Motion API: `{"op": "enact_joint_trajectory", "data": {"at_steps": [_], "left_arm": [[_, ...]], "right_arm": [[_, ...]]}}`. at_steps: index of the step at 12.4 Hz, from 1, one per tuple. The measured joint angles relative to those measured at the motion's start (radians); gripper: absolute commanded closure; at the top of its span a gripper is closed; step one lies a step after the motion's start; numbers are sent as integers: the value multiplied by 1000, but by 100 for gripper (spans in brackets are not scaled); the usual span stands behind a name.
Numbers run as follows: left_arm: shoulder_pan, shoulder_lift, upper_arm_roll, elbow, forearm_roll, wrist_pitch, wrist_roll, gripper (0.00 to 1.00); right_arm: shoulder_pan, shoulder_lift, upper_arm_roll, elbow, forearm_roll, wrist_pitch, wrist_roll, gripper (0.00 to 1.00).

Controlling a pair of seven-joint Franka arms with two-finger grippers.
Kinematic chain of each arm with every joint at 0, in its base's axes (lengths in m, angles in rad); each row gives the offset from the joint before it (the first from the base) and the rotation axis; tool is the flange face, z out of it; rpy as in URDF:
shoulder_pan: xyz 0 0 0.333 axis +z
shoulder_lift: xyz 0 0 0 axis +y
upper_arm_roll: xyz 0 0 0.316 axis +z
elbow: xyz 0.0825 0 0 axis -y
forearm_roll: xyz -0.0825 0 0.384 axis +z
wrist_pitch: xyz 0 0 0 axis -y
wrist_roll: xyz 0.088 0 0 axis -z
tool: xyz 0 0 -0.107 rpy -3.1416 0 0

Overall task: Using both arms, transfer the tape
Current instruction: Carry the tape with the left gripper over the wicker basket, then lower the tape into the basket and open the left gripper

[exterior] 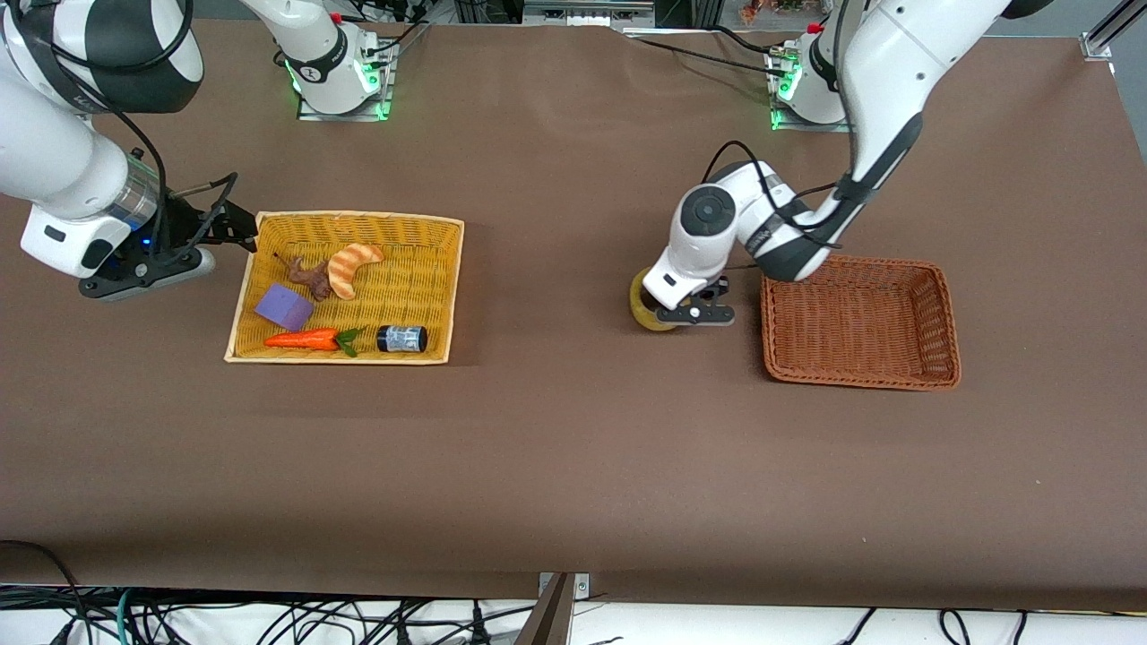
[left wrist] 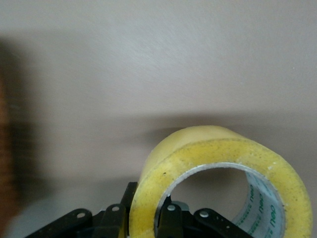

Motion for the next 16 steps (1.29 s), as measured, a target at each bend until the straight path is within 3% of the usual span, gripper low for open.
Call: {"op": "enact_joint_trajectory", "data": {"at_steps": [2, 4, 8, 11, 16], "left_arm": [[19, -58, 21, 150, -106, -263, 232, 100], [32, -95, 81, 260, -125, -428, 447, 100], [55, -117, 283, 269, -154, -456, 813, 100], [56, -129, 398, 193, -217, -369, 963, 100], [56, -173, 467, -111, -233, 9, 1001, 100]], "right_arm": [[0, 0, 0, 0, 0, 0, 0, 0], [0, 0, 0, 0, 0, 0, 0, 0], [0, 0, 0, 0, 0, 0, 0, 0], [0, 0, 0, 0, 0, 0, 0, 0], [0, 0, 0, -1, 0, 0, 0, 0]]}}
